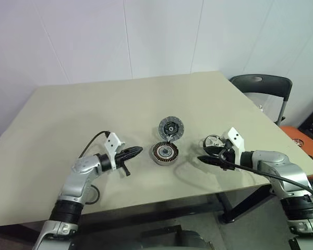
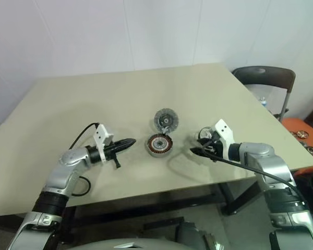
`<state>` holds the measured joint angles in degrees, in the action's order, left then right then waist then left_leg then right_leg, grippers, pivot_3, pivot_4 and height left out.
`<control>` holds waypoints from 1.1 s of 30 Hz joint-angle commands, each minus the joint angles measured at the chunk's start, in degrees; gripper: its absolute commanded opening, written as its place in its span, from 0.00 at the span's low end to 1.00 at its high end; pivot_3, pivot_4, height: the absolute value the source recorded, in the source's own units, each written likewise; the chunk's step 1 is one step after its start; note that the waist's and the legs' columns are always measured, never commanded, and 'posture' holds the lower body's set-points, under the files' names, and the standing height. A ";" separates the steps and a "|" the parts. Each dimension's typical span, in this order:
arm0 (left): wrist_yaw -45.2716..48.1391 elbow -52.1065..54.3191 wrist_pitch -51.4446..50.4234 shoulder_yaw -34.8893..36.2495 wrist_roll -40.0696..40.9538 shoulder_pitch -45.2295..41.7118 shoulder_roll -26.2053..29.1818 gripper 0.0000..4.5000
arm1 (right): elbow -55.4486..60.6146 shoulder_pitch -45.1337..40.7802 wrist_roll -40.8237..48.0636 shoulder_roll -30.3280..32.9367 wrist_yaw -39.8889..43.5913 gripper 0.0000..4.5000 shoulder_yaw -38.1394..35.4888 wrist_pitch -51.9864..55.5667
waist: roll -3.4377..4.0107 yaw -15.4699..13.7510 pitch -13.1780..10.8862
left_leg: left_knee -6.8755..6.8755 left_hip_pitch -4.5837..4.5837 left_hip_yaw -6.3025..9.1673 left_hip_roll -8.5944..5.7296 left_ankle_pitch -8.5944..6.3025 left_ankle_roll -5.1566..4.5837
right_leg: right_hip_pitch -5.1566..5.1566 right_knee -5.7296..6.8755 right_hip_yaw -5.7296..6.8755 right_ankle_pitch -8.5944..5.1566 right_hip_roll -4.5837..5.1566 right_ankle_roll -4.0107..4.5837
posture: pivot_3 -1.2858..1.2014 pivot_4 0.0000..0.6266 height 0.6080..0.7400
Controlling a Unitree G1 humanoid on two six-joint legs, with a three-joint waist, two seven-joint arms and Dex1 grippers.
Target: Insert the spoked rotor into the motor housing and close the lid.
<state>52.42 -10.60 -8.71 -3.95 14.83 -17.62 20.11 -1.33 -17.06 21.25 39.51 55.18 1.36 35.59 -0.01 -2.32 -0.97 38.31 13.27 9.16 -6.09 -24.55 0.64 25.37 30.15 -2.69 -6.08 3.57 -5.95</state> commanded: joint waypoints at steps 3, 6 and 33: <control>0.87 -4.67 3.40 -3.38 -2.23 -7.15 -2.56 0.01 | 1.90 -2.41 -0.54 -1.63 -0.92 0.62 0.91 -1.22 | 0.02 0.06 0.02 | -0.01 0.01 0.00 -0.01 -0.01 -0.02 | 0.00 -0.04 0.00 0.01 0.01 0.00 | 0.52 0.00 1.00; 0.47 -12.16 6.99 -5.76 -5.59 -10.60 -4.17 0.01 | 2.13 -2.74 -0.78 -2.19 -1.40 0.62 1.38 -1.37 | 0.02 0.12 0.02 | -0.03 0.03 0.00 -0.03 -0.02 -0.04 | 0.01 -0.10 0.00 0.01 0.00 0.01 | 0.52 0.00 1.00; 4.00 -34.69 18.49 -10.80 -16.09 -21.97 -8.72 0.01 | 4.66 -2.13 -0.86 -3.42 -4.23 0.62 1.31 -2.49 | -0.01 0.09 0.02 | -0.02 0.02 0.00 -0.02 -0.02 -0.05 | 0.01 -0.09 0.00 0.02 0.01 -0.01 | 0.52 0.00 1.00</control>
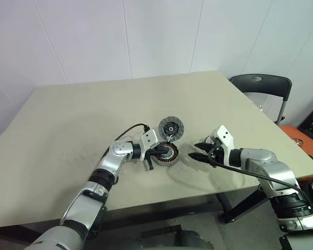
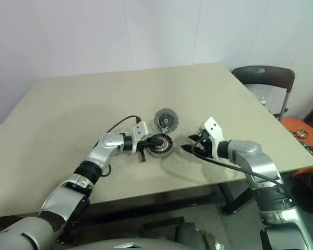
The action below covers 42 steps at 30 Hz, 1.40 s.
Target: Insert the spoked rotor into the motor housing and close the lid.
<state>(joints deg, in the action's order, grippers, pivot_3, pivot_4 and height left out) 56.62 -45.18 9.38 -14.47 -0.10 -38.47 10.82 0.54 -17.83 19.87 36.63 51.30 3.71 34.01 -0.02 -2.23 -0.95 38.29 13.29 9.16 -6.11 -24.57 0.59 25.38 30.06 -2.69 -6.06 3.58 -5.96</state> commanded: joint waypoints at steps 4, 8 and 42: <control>0.04 0.57 -0.33 -0.31 -1.36 -1.40 0.74 0.01 | 3.62 -1.71 0.71 -0.57 -0.60 0.62 -1.18 -0.52 | 0.00 -0.01 0.00 | 0.00 -0.01 0.00 0.00 0.00 0.00 | 0.00 0.01 0.00 0.00 0.00 0.00 | 0.52 0.00 1.00; 0.34 0.53 -1.56 -1.46 -2.58 -1.58 1.14 0.01 | 4.27 -1.85 0.75 -0.60 -0.86 0.62 -1.12 -0.21 | 0.00 -0.02 0.00 | 0.00 -0.01 0.00 0.00 0.00 0.00 | 0.00 0.01 0.00 0.00 0.00 -0.01 | 0.52 0.00 1.00; 3.37 -0.21 -10.73 -8.62 -10.16 -7.63 4.79 0.01 | 2.52 -2.61 -1.53 -2.02 -2.09 0.62 -0.47 -2.20 | -0.01 0.18 0.18 | -0.03 -0.84 0.00 0.04 -0.14 -0.27 | -0.81 0.04 0.00 -0.04 -0.06 -0.11 | 0.52 0.00 1.00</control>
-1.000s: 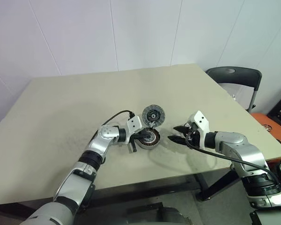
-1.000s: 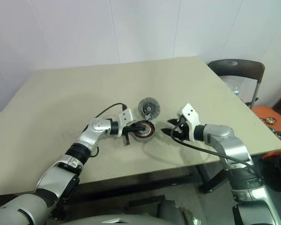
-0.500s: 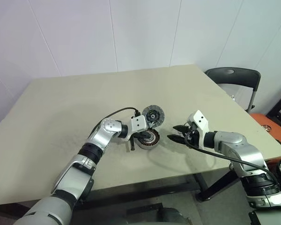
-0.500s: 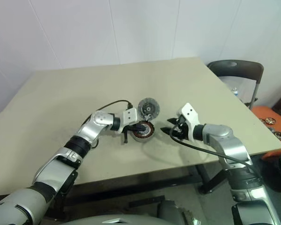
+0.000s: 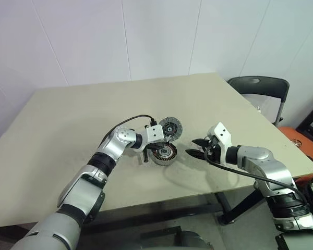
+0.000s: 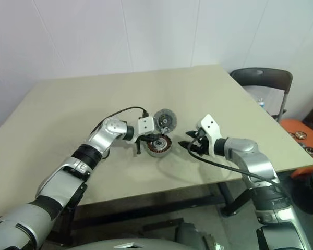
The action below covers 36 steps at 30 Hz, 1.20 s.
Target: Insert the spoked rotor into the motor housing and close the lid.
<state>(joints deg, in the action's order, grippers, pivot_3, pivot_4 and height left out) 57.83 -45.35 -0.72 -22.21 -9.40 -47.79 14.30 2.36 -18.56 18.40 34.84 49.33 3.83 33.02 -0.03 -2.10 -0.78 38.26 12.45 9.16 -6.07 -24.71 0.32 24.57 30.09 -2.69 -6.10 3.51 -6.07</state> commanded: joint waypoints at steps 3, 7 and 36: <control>4.48 2.98 0.39 0.13 1.42 3.21 0.73 0.01 | 0.03 -1.98 -0.26 -0.31 -0.01 0.62 -0.55 -1.61 | 0.01 0.02 0.00 | -0.01 -0.07 0.01 0.02 0.00 0.00 | -0.05 0.01 0.00 -0.11 0.00 -0.17 | 0.52 0.00 1.00; 2.44 3.71 3.30 3.28 4.02 2.92 -1.22 0.01 | -0.95 -2.15 -0.37 -0.51 0.20 0.62 -0.33 -2.05 | 0.01 -0.30 0.00 | -0.02 -0.02 0.07 0.00 0.13 0.24 | -0.03 -0.02 0.02 0.01 0.03 0.02 | 0.52 0.00 1.00; 5.22 7.15 -2.61 0.50 3.49 8.71 1.53 0.01 | -4.12 -3.33 -3.44 -1.24 0.75 0.62 1.12 -4.15 | 0.01 0.08 0.02 | -0.01 0.79 -0.26 -0.05 0.04 0.09 | 0.87 -0.03 0.00 0.03 0.08 0.05 | 0.52 0.00 1.00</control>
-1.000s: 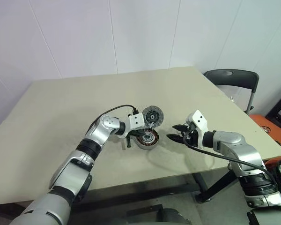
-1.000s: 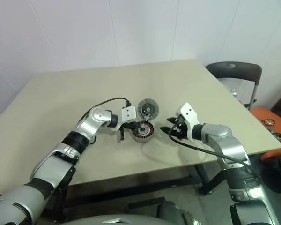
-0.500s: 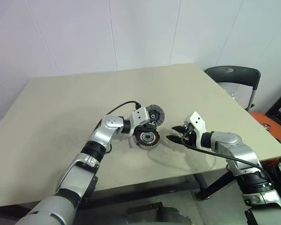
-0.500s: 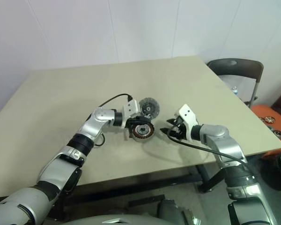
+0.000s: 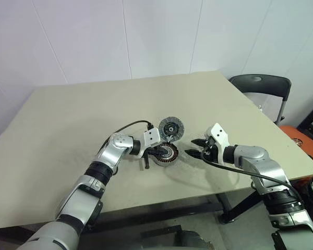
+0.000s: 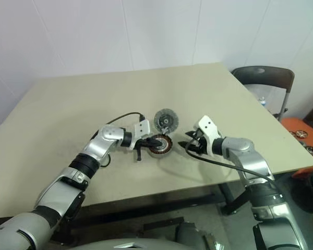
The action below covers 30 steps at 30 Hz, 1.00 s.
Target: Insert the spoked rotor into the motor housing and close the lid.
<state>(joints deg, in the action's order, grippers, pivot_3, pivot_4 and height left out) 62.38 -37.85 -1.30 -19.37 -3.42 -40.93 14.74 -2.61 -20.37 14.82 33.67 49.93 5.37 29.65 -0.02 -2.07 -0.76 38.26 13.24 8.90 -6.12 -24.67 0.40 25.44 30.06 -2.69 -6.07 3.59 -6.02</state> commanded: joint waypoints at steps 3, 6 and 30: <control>-1.09 -0.23 -1.33 -1.55 -2.27 1.78 0.64 0.01 | 0.85 -1.57 -0.05 -0.06 0.25 0.62 -0.44 -0.78 | 0.00 -0.03 0.02 | 0.00 -0.02 0.00 0.00 0.00 0.00 | -0.01 0.00 0.00 0.00 0.00 0.00 | 0.52 0.00 1.00; -3.71 -1.09 0.59 -0.24 -1.72 0.73 -0.40 0.01 | 0.63 -1.57 -0.17 -0.09 0.35 0.62 -0.30 -0.86 | 0.00 -0.12 0.02 | 0.01 -0.02 0.00 0.01 0.00 0.00 | -0.03 0.01 0.00 0.00 0.01 0.00 | 0.52 0.00 1.00; -0.70 24.50 -2.49 14.85 16.16 15.00 8.44 0.01 | 2.52 6.27 20.81 6.52 6.85 0.62 -18.49 18.99 | 0.02 -0.21 -0.01 | 0.01 0.12 0.05 0.02 0.00 -0.01 | 0.07 -0.01 0.03 0.01 0.03 0.01 | 0.52 0.00 1.00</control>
<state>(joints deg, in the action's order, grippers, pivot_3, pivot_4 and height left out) 62.80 -16.95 -5.36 -6.41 11.21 -26.34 22.86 -0.78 -13.51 32.11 38.80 55.85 -9.55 46.06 -0.01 -2.28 -0.76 38.26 13.35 8.95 -6.09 -24.69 0.38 25.51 30.05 -2.67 -6.06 3.64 -6.01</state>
